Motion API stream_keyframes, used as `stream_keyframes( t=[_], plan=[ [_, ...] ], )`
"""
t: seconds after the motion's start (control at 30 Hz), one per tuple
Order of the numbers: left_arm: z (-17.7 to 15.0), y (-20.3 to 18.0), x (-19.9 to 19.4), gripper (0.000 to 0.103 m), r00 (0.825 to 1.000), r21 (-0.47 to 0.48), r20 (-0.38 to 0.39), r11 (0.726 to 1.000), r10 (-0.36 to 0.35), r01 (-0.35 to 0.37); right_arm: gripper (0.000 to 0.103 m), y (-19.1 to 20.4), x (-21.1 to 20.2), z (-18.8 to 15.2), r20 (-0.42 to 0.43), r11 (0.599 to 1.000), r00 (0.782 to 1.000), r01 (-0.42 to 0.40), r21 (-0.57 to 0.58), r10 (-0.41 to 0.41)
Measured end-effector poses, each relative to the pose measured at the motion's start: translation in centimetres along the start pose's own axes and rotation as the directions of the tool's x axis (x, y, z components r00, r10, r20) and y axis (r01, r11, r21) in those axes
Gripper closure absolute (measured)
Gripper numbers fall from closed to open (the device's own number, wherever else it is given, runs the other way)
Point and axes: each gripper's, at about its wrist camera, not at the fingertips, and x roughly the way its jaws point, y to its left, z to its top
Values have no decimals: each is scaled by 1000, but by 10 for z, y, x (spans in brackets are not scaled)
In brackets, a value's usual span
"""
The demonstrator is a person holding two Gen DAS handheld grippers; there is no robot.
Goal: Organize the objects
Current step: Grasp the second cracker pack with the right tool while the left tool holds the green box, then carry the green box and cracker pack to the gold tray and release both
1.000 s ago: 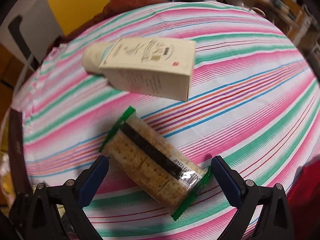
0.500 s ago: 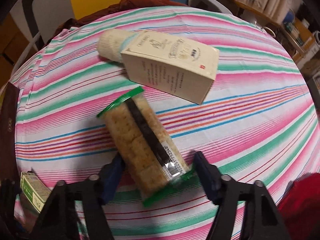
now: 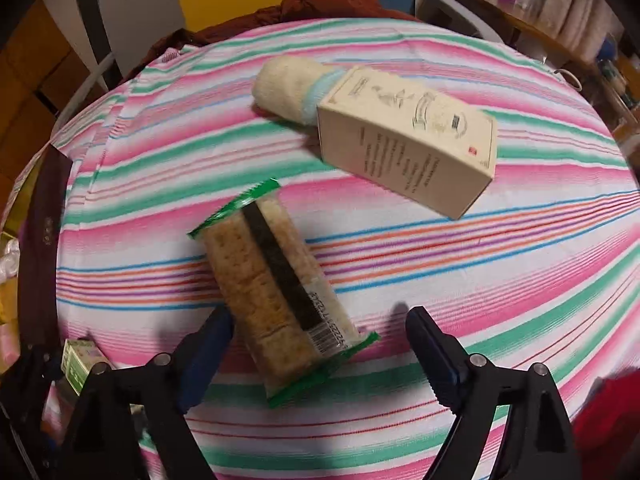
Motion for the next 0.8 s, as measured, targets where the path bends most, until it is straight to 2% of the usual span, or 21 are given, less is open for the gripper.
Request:
stream_keyframes(
  t=[0.13, 0.2, 0.27, 0.33, 0.4, 0.53, 0.8],
  plan=[
    [-1, 0, 0, 28, 1000, 0, 7, 1000, -4, 4, 12, 13, 3, 6, 26, 995, 999, 47, -85, -45],
    [-1, 1, 0, 28, 1000, -1, 9, 1000, -6, 6, 15, 24, 9, 7, 23, 990, 998, 66, -122, -63],
    [-1, 0, -1, 28, 1000, 4, 11, 1000, -1, 1, 40, 25, 6, 6, 10, 990, 999, 48, -135, -47],
    [0, 0, -2, 28, 1000, 1, 14, 1000, -4, 4, 53, 25, 3, 4, 23, 989, 999, 36, -143, -33],
    [1, 2, -6, 28, 1000, -14, 20, 1000, -22, 22, 54, 22, 2, 1, 18, 990, 1000, 27, -139, -25],
    [9, -4, -35, 28, 995, 3, 97, 1000, -16, 16, 55, 16, -1, 4, 23, 993, 1000, -5, -116, 8],
    [17, 0, -92, 28, 978, -45, 197, 997, 71, -63, 56, 27, -14, 7, 80, 992, 992, -90, -94, 97]
  ],
)
